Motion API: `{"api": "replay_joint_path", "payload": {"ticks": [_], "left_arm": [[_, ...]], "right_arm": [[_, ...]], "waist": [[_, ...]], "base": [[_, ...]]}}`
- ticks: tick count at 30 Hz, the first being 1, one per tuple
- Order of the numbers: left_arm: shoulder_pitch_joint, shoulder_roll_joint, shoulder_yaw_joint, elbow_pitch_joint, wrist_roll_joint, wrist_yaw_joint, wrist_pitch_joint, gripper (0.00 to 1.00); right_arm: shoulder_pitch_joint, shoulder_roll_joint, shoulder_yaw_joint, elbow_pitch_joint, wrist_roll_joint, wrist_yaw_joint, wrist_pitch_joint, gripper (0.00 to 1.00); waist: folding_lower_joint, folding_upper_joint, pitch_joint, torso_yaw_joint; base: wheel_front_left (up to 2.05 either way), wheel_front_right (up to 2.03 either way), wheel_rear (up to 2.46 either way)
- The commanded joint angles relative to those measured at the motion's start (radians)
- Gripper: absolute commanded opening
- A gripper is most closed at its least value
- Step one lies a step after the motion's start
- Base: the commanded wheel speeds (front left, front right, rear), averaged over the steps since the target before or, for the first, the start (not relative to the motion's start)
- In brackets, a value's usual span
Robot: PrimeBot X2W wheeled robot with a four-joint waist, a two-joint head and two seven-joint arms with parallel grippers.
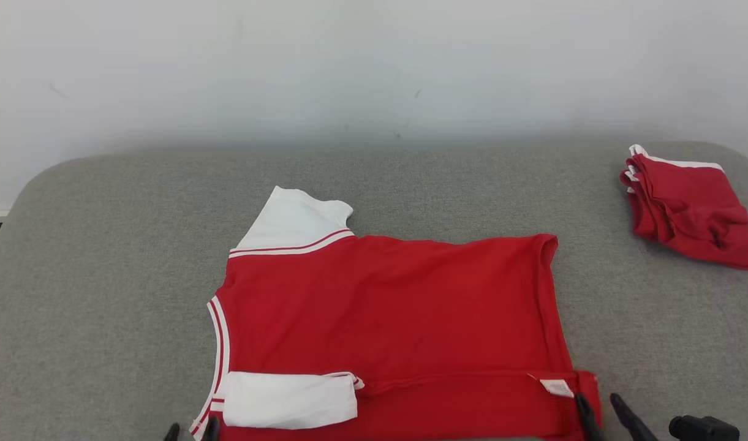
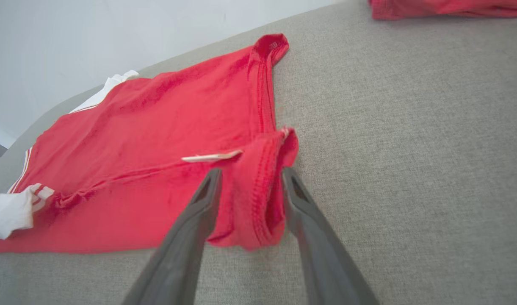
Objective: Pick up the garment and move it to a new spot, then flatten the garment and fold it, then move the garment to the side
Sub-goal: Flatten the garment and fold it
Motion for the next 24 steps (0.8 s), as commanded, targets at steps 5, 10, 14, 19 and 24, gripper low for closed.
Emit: {"api": "replay_joint_path", "payload": {"ticks": [5, 10, 14, 19, 24], "left_arm": [[0.039, -0.009, 0.108, -0.110, 0.093, 0.021, -0.004, 1.00], [0.068, -0.030, 0.211, -0.211, 0.200, 0.025, -0.004, 1.00], [0.080, -0.057, 0.284, -0.286, 0.293, 0.029, -0.004, 1.00], [0.096, -0.080, 0.339, -0.360, 0.411, 0.037, -0.004, 1.00], [0.124, -0.092, 0.379, -0.385, 0.495, 0.032, -0.004, 1.00]], "right_arm": [[0.000, 0.022, -0.038, -0.062, -0.047, -0.003, -0.051, 1.00], [-0.009, 0.044, -0.059, -0.095, -0.093, -0.003, -0.120, 1.00], [-0.007, 0.076, -0.077, -0.108, -0.125, -0.003, -0.165, 1.00], [0.001, 0.107, -0.097, -0.110, -0.133, -0.003, -0.195, 1.00], [0.003, 0.120, -0.116, -0.113, -0.148, -0.003, -0.205, 1.00]], "waist": [[0.0001, 0.0000, -0.009, 0.000], [0.0001, 0.0000, -0.023, -0.001], [0.0001, 0.0000, -0.033, -0.003], [0.0001, 0.0000, -0.045, -0.009], [0.0001, 0.0000, -0.050, -0.018]], "base": [[0.00, 0.00, 0.00], [0.00, 0.00, 0.00], [0.00, 0.00, 0.00], [0.00, 0.00, 0.00], [0.00, 0.00, 0.00]]}}
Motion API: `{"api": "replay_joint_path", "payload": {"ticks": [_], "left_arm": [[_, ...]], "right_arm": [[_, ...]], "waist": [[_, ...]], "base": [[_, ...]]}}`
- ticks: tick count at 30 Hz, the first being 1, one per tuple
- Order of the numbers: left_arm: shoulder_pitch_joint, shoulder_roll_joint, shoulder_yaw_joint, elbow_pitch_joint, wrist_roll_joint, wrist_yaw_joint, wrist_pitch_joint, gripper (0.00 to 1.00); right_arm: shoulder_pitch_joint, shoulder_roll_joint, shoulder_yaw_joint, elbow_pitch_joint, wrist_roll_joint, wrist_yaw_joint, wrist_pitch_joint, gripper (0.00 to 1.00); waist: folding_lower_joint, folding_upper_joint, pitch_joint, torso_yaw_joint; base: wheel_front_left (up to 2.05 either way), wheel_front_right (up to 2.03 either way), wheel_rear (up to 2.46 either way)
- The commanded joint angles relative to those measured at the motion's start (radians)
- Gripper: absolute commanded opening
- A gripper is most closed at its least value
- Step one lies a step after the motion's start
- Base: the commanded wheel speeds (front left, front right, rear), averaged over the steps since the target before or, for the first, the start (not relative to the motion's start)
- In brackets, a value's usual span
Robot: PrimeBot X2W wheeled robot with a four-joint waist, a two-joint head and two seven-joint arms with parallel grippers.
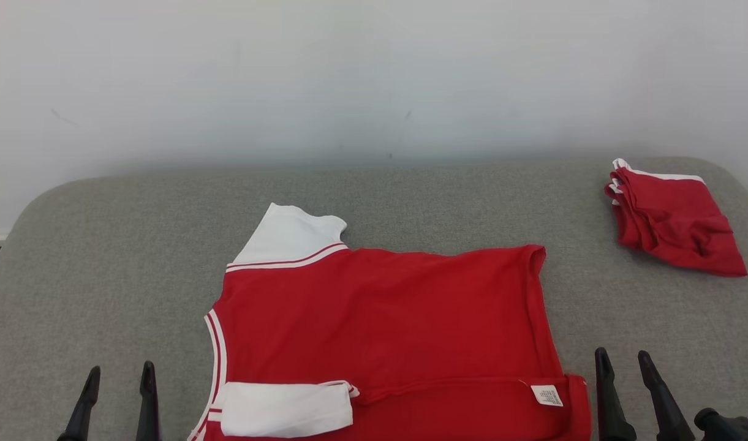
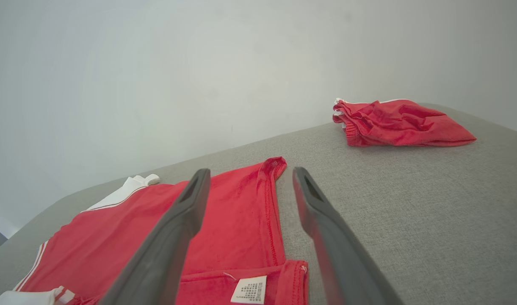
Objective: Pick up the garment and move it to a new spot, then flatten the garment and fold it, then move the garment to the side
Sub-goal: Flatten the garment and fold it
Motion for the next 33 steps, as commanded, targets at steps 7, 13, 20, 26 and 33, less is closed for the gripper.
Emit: {"api": "replay_joint_path", "payload": {"ticks": [7, 13, 20, 26, 33], "left_arm": [[0.037, -0.022, 0.041, 0.007, 0.060, -0.021, -0.003, 1.00], [-0.005, -0.016, 0.047, 0.030, 0.064, -0.043, -0.003, 1.00], [-0.216, 0.064, -0.017, 0.104, -0.016, -0.062, 0.012, 1.00], [-0.476, 0.186, -0.181, 0.196, -0.184, -0.060, 0.081, 1.00], [-0.760, 0.322, -0.372, 0.328, -0.343, -0.061, 0.156, 1.00]], "right_arm": [[0.010, -0.005, -0.015, 0.003, -0.037, -0.003, -0.012, 1.00], [-0.041, -0.030, 0.026, 0.013, -0.052, -0.003, -0.010, 1.00], [-0.216, -0.057, 0.059, 0.091, -0.015, -0.003, 0.042, 1.00], [-0.415, -0.053, 0.094, 0.223, -0.024, -0.003, 0.106, 1.00], [-0.652, -0.013, 0.133, 0.400, -0.067, -0.003, 0.175, 1.00]], "waist": [[0.0000, 0.0000, 0.001, -0.005], [0.0000, 0.0000, 0.022, -0.018], [0.0000, 0.0000, 0.102, -0.042], [0.0000, 0.0000, 0.201, -0.069], [0.0000, 0.0000, 0.325, -0.124]], "base": [[0.00, 0.00, 0.00], [0.00, 0.00, 0.00], [0.00, 0.00, 0.00], [0.00, 0.00, 0.00], [0.00, 0.00, 0.00]]}}
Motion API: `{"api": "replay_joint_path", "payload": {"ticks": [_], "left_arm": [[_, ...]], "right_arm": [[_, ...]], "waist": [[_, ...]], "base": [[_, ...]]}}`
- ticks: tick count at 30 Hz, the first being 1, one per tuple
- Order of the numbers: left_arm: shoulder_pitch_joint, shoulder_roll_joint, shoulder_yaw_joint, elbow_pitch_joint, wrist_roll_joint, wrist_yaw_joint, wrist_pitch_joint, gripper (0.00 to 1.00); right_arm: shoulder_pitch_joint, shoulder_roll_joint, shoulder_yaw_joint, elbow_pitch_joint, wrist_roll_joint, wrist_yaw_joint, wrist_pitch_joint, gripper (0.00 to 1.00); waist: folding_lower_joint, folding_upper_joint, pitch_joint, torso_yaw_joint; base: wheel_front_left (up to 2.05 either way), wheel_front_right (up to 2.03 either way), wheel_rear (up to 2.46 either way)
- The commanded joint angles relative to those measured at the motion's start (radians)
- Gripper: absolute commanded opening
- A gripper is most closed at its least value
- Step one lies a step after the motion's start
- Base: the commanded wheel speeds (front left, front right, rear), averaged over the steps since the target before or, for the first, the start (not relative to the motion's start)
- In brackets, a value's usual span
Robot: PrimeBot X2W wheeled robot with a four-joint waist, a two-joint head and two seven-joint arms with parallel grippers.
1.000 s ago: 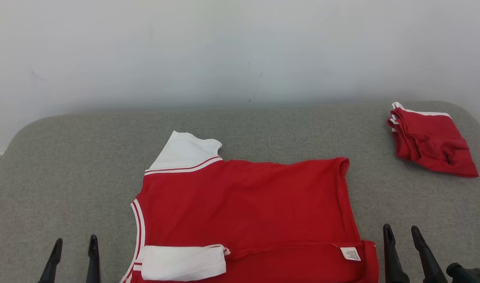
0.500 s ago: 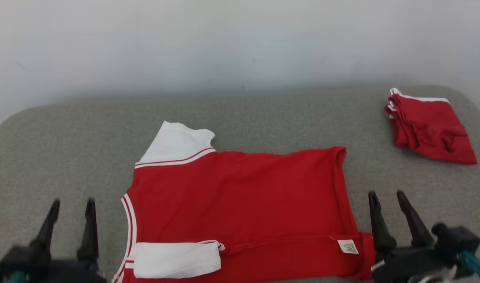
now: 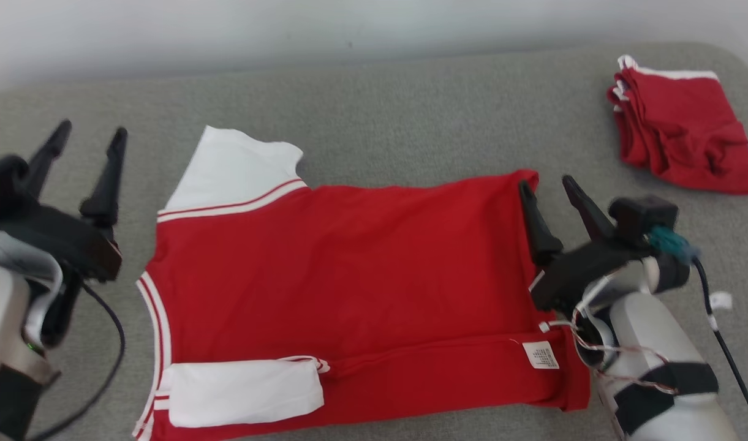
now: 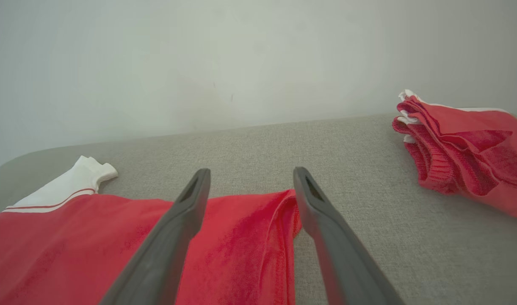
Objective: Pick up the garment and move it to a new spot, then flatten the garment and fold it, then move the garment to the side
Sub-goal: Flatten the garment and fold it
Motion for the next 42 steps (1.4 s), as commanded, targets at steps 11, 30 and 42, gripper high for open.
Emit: {"api": "replay_joint_path", "payload": {"ticks": [11, 30, 42], "left_arm": [[-0.301, 0.113, -0.272, 0.183, -0.223, 0.001, 0.136, 1.00], [-0.478, 0.144, -0.522, 0.374, -0.373, 0.001, 0.186, 1.00], [-0.521, 0.143, -0.626, 0.441, -0.456, 0.001, 0.188, 0.00]], "right_arm": [[-0.277, 0.064, 0.035, 0.248, -0.052, -0.003, 0.050, 1.00], [-0.468, 0.073, 0.216, 0.419, 0.109, -0.003, 0.085, 1.00], [-0.549, 0.073, 0.322, 0.479, 0.195, -0.003, 0.037, 0.00]], "waist": [[-0.0004, -0.0001, 0.203, -0.127], [-0.0004, -0.0001, 0.269, -0.186], [-0.0004, -0.0001, 0.302, -0.183]], "base": [[0.00, 0.00, 0.00], [0.00, 0.00, 0.00], [0.00, 0.00, 0.00]]}}
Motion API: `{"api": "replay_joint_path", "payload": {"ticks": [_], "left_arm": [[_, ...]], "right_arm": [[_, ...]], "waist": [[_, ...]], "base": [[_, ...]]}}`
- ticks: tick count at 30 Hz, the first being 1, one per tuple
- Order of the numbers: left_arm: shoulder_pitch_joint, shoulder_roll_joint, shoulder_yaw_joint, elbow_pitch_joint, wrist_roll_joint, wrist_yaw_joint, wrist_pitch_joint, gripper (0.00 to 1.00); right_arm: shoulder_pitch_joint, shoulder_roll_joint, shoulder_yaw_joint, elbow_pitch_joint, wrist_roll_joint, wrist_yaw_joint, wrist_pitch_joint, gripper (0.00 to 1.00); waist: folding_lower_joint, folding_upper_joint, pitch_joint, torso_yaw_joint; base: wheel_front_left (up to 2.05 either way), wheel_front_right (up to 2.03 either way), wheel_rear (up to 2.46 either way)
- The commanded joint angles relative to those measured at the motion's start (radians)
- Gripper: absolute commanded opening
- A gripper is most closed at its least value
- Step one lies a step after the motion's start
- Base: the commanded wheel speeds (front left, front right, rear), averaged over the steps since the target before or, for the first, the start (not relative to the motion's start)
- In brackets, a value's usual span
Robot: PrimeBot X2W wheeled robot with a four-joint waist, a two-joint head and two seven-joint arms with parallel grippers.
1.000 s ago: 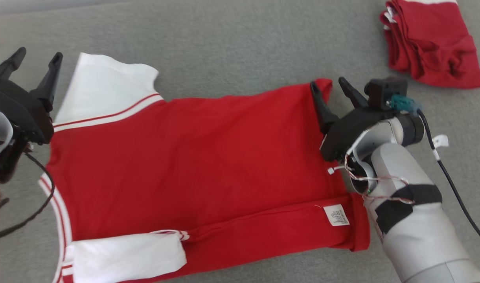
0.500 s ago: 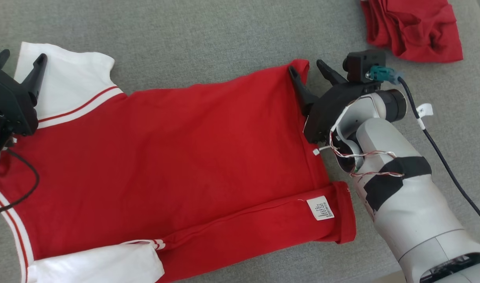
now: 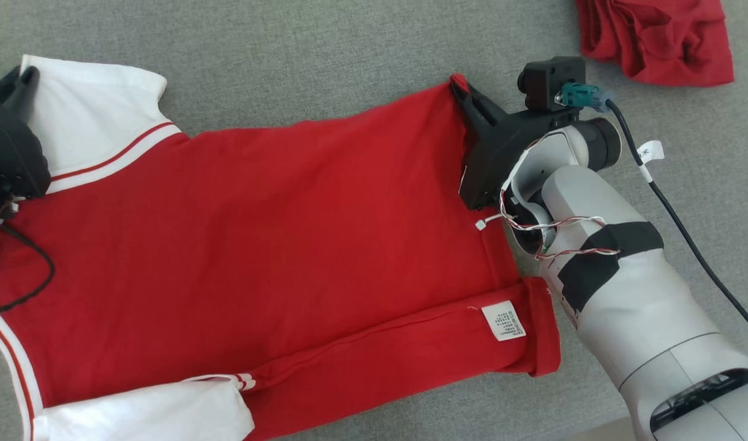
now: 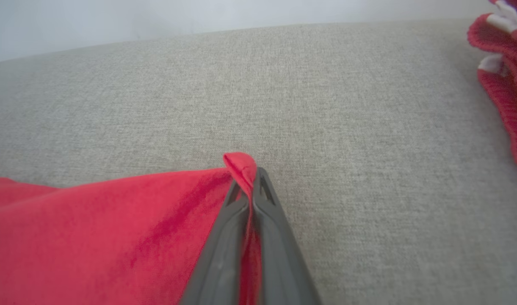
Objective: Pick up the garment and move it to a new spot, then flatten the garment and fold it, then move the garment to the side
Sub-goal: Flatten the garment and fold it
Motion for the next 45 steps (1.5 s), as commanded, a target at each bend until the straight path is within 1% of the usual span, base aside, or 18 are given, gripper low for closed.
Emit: {"api": "replay_joint_path", "payload": {"ticks": [1, 6, 10, 14, 16, 21, 26, 32, 36, 38, 45], "left_arm": [[0.006, -0.002, -0.010, 0.006, -0.008, 0.002, -0.007, 0.00], [-0.026, -0.009, -0.029, -0.041, -0.039, 0.002, -0.088, 0.00], [-0.025, 0.005, -0.053, -0.090, -0.058, 0.002, -0.168, 0.00], [0.008, 0.027, -0.071, -0.147, -0.072, 0.002, -0.249, 0.00], [0.020, 0.032, -0.076, -0.162, -0.080, 0.002, -0.265, 0.00], [0.092, 0.052, -0.075, -0.251, -0.118, 0.002, -0.323, 0.00], [0.186, 0.065, -0.050, -0.340, -0.119, 0.002, -0.340, 0.00], [0.331, 0.054, 0.074, -0.450, -0.053, 0.003, -0.340, 0.00], [0.451, 0.039, 0.172, -0.508, 0.010, 0.018, -0.340, 0.00], [0.517, 0.025, 0.220, -0.532, 0.035, 0.025, -0.340, 0.00], [0.698, -0.036, 0.335, -0.582, 0.128, 0.020, -0.341, 0.00]], "right_arm": [[-0.013, 0.001, 0.003, 0.009, 0.008, -0.003, -0.015, 0.00], [-0.036, 0.000, -0.006, 0.059, -0.010, -0.003, -0.088, 0.00], [-0.037, 0.001, -0.003, 0.090, -0.023, -0.003, -0.141, 0.00], [-0.011, 0.000, -0.001, 0.112, -0.038, -0.003, -0.179, 0.00], [-0.001, -0.001, 0.003, 0.116, -0.042, -0.003, -0.187, 0.00], [0.059, -0.040, 0.008, 0.097, -0.050, -0.003, -0.215, 0.00], [0.141, -0.090, 0.007, 0.034, -0.036, -0.003, -0.225, 0.00], [0.258, -0.154, -0.010, -0.107, -0.027, -0.003, -0.227, 0.00], [0.333, -0.185, -0.033, -0.185, -0.029, -0.003, -0.227, 0.00], [0.371, -0.201, -0.046, -0.219, -0.027, -0.003, -0.227, 0.00], [0.469, -0.249, -0.072, -0.293, -0.010, -0.003, -0.227, 0.00]], "waist": [[0.0000, -0.0001, -0.001, 0.004], [0.0000, -0.0001, -0.027, 0.029], [0.0000, -0.0001, -0.064, 0.053], [0.0000, -0.0001, -0.104, 0.078], [0.0000, -0.0001, -0.115, 0.084], [0.0000, -0.0001, -0.168, 0.121], [0.0000, -0.0001, -0.208, 0.157], [0.0000, -0.0001, -0.237, 0.183], [0.0000, -0.0001, -0.253, 0.194], [0.0000, -0.0001, -0.260, 0.201], [0.0000, -0.0001, -0.283, 0.221]], "base": [[0.00, 0.00, 0.00], [0.00, 0.00, 0.00], [0.00, 0.00, 0.00], [0.00, 0.00, 0.00], [0.00, 0.00, 0.00], [0.00, 0.00, 0.00], [0.00, 0.00, 0.00], [0.00, 0.00, 0.00], [0.00, 0.00, 0.00], [0.00, 0.00, 0.00], [0.00, 0.00, 0.00]]}}
